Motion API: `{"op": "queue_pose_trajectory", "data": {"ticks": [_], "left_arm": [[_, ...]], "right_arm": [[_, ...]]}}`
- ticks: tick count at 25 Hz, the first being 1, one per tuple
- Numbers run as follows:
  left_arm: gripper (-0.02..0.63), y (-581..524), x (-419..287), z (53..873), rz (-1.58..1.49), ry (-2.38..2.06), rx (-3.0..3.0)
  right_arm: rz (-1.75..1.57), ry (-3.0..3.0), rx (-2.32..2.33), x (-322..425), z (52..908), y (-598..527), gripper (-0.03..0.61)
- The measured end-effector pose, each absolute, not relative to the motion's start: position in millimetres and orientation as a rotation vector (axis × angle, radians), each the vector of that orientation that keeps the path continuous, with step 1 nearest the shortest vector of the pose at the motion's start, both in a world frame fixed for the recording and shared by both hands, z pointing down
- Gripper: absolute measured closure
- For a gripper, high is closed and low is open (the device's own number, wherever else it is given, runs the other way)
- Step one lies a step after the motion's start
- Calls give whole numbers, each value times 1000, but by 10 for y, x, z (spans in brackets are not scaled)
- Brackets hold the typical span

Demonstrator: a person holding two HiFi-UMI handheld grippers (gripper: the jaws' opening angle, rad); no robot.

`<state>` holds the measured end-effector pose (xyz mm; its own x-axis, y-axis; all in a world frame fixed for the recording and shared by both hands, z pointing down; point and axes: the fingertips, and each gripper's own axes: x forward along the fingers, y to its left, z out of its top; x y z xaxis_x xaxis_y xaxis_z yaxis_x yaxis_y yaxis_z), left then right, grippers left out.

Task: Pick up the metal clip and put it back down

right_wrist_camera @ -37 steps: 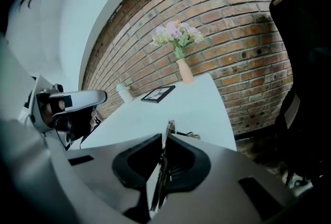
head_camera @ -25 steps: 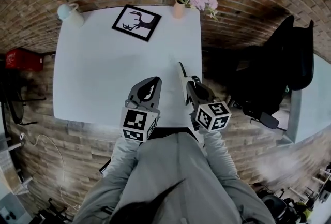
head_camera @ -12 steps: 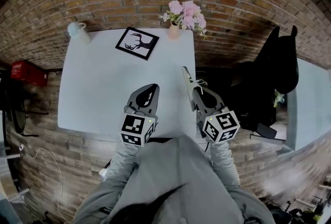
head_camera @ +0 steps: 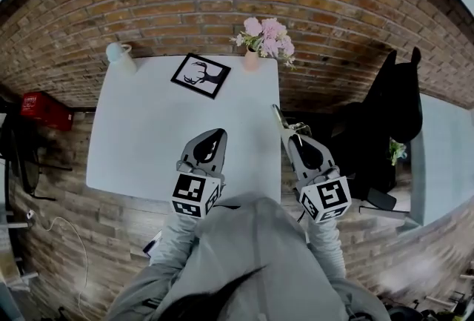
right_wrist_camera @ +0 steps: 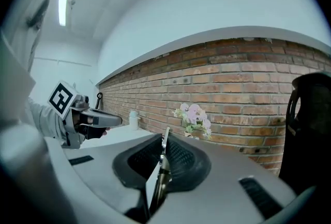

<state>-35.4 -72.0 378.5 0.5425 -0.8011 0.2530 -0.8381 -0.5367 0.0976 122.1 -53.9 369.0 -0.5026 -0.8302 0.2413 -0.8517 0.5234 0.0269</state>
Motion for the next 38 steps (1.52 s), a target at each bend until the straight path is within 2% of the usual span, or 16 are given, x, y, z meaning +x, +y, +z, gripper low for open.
{"op": "queue_pose_trajectory", "data": {"ticks": [7, 38], "left_arm": [[584, -655, -408, 3787, 277, -1399, 2563], [584, -812, -521, 3799, 263, -1434, 2526]], "right_arm": [[4, -2485, 1426, 1244, 3638, -429, 543], [109, -2555, 1469, 1277, 3612, -610, 543]]}}
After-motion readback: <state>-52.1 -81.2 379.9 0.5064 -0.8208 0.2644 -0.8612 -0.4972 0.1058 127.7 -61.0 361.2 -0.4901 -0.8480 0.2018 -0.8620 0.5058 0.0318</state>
